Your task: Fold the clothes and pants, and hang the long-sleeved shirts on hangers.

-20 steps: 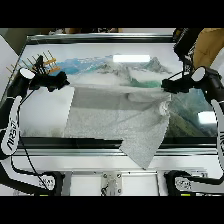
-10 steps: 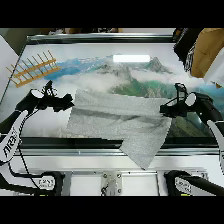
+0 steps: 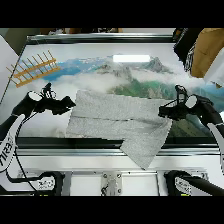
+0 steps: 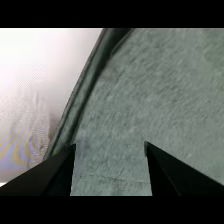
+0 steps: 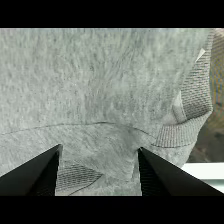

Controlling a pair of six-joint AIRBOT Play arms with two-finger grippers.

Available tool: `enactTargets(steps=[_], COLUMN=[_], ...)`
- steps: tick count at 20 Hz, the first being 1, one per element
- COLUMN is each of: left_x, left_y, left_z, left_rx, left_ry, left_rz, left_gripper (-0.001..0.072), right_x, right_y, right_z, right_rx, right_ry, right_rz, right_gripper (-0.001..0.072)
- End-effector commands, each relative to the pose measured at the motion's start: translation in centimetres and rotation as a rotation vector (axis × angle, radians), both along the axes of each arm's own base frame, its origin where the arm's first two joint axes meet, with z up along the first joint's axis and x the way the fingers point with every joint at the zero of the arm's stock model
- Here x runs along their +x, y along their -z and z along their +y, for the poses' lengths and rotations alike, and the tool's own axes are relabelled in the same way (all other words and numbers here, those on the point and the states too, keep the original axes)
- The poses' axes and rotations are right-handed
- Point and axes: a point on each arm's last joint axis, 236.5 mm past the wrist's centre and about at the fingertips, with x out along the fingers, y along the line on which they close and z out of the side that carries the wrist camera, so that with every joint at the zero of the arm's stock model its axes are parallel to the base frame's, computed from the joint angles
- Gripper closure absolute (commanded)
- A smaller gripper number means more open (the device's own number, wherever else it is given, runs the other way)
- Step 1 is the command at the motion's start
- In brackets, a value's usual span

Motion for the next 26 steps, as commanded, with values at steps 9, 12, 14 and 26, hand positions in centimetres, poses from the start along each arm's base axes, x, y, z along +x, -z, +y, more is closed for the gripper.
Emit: enactTargets(steps=[9, 12, 14, 26], left_x=[-13.4, -15.5, -15.9, -12.3], left_y=[1.5, 3.3, 4.1, 4.9], left_z=[3.2, 2.1, 1.6, 0.5], left_rx=[0.021, -0.036, -0.063, -0.141], left_ry=[-0.069, -0.130, -0.176, -0.336], left_rz=[0.203, 0.239, 0.246, 0.161], left_gripper=[0.0256, 0.0256, 0.0256, 0.0610], right_x=[-1.9, -2.2, -2.2, -5.0], right_y=[-14.3, -15.3, -15.3, -12.7], right_z=[-2.2, -2.2, -1.9, -0.4], right_rx=[-0.026, -0.030, -0.019, 0.049], right_ry=[0.070, 0.069, 0.069, 0.069], right_rz=[-0.341, -0.369, -0.368, -0.220], right_gripper=[0.0207, 0.0207, 0.0207, 0.0207])
